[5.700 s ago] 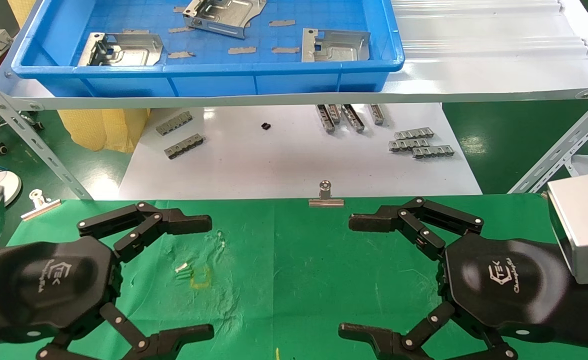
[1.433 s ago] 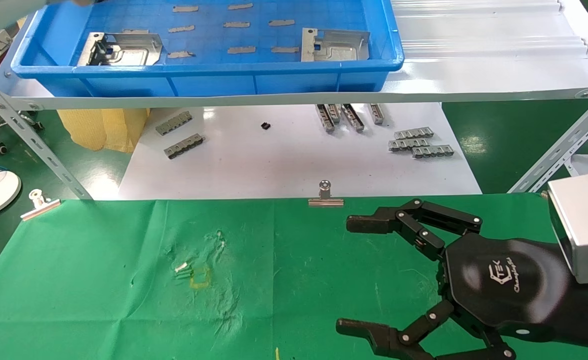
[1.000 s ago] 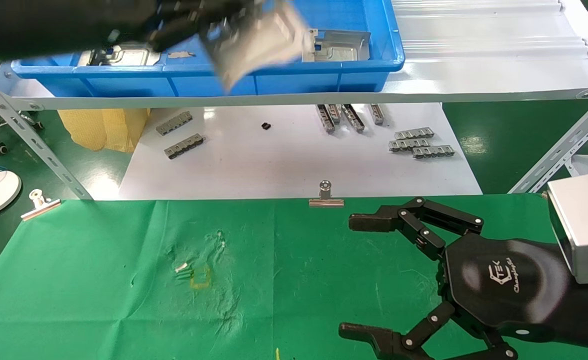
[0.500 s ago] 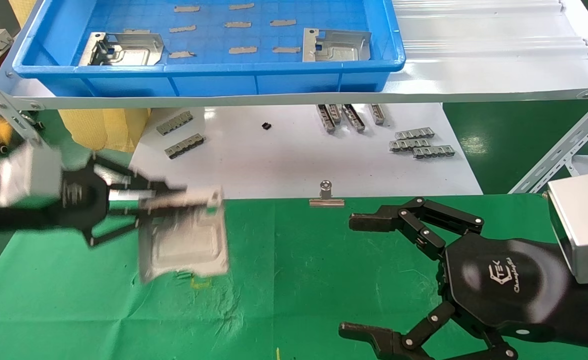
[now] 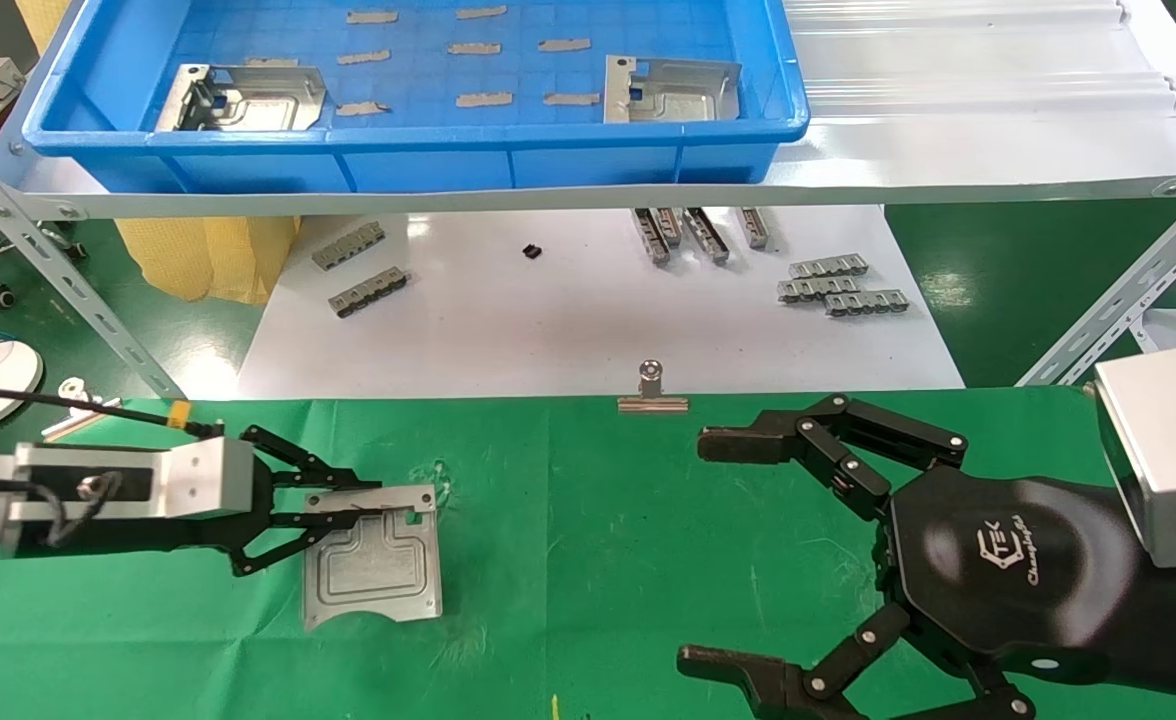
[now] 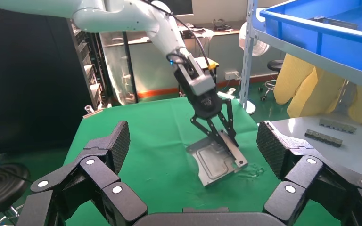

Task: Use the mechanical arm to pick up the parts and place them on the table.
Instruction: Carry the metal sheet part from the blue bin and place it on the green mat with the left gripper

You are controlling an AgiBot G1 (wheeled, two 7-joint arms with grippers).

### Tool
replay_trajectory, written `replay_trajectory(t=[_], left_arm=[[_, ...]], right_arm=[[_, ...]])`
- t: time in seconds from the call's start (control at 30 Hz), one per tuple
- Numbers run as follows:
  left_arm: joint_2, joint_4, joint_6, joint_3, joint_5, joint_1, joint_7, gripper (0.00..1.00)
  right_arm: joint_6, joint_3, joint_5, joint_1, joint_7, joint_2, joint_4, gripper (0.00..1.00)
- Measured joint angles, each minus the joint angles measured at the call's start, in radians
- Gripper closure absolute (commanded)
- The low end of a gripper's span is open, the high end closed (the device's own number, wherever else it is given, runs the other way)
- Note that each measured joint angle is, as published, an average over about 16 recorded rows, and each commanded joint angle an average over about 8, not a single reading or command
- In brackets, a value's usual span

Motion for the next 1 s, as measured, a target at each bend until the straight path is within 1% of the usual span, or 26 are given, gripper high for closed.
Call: replay_trajectory(t=[0.1,0.13,0.17,0.37,0.57,0.73,1.0], left_arm=[[0.021,0.035,-0.018,0.004,0.008,0.001,0.044,0.12],[0.027,0.045,-0.023,0.005,0.010,0.001,0.058,0.03],[0.033,0.054,-0.027,0.005,0.012,0.000,0.071,0.00],[0.061,0.098,-0.039,0.009,0.019,-0.011,0.135,0.00],[0.070,0.137,-0.004,0.000,0.005,-0.024,0.160,0.00],[0.064,0.168,0.045,-0.022,-0.030,-0.023,0.136,0.00],[0.048,0.202,0.109,-0.063,-0.099,0.000,0.060,0.00]], right_arm=[[0.000,0.000,0.000,0.000,0.000,0.000,0.000,0.00],[0.000,0.000,0.000,0.000,0.000,0.000,0.000,0.00],[0.000,0.000,0.000,0.000,0.000,0.000,0.000,0.00],[0.000,0.000,0.000,0.000,0.000,0.000,0.000,0.00],[0.000,-0.001,0.000,0.000,0.000,0.000,0.000,0.00],[0.000,-0.001,0.001,0.000,0.000,0.000,0.000,0.00],[0.001,-0.001,0.001,0.000,-0.001,0.000,0.000,0.00]])
